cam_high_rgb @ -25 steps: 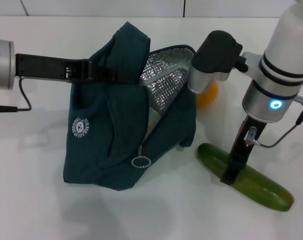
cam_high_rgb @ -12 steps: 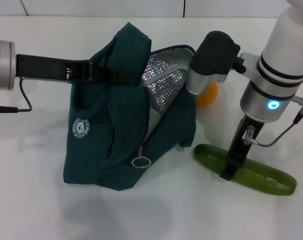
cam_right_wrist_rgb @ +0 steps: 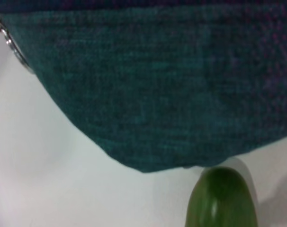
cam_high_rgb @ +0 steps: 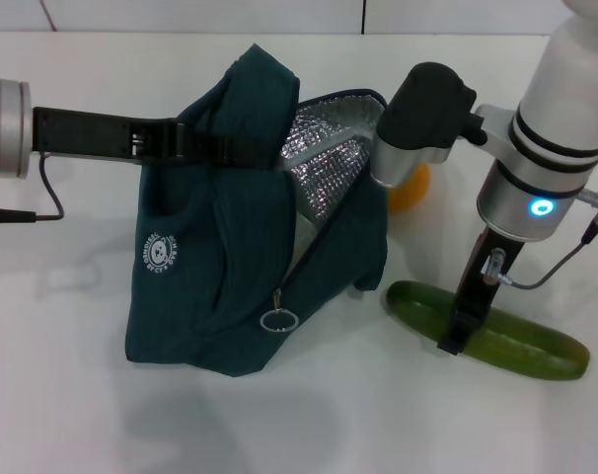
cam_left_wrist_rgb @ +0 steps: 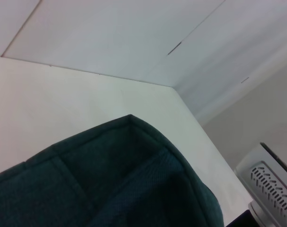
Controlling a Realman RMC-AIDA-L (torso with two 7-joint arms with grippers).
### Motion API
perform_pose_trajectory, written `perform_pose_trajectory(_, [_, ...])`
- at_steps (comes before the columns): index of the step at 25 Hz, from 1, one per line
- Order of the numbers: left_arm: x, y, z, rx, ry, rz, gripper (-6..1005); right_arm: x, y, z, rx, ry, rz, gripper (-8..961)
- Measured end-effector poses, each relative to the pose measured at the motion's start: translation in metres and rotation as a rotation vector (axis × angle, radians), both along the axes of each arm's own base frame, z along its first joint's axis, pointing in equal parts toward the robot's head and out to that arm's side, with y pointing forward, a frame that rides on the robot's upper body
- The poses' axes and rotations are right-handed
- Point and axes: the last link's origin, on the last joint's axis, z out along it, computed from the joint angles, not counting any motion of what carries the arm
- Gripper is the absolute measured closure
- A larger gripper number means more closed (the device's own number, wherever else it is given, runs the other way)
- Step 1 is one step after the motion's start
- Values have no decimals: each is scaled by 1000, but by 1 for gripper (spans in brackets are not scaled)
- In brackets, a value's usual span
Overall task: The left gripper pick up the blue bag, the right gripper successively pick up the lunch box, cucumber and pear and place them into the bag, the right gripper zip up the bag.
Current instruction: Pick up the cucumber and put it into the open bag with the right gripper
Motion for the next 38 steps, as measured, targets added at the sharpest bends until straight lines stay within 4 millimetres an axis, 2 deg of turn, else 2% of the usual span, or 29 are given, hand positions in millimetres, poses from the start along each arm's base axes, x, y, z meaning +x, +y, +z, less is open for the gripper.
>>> perform_pose_trajectory(5, [0,0,0,0,0,0,950,0,0,3,-3,3,-9,338])
perform_pose_trajectory(9, [1,0,1,3,-5,-3,950,2,1,15,14,18,-40,338])
perform_pose_trajectory(22, [1,-2,3,11,-29,-4,950,5,20,107,329,287,-63,337])
perform_pose_trajectory(30, [3,-3,2,8,-53,-12,950,12,23,150,473,654,-26,337])
perform_pose_trajectory(34, [5,-3,1,5,-63,-23,950,13,16,159,485,869,61,337])
perform_pose_trajectory(38, [5,-3,1,5,-63,-22,950,9,9,163,464,1013,141,337])
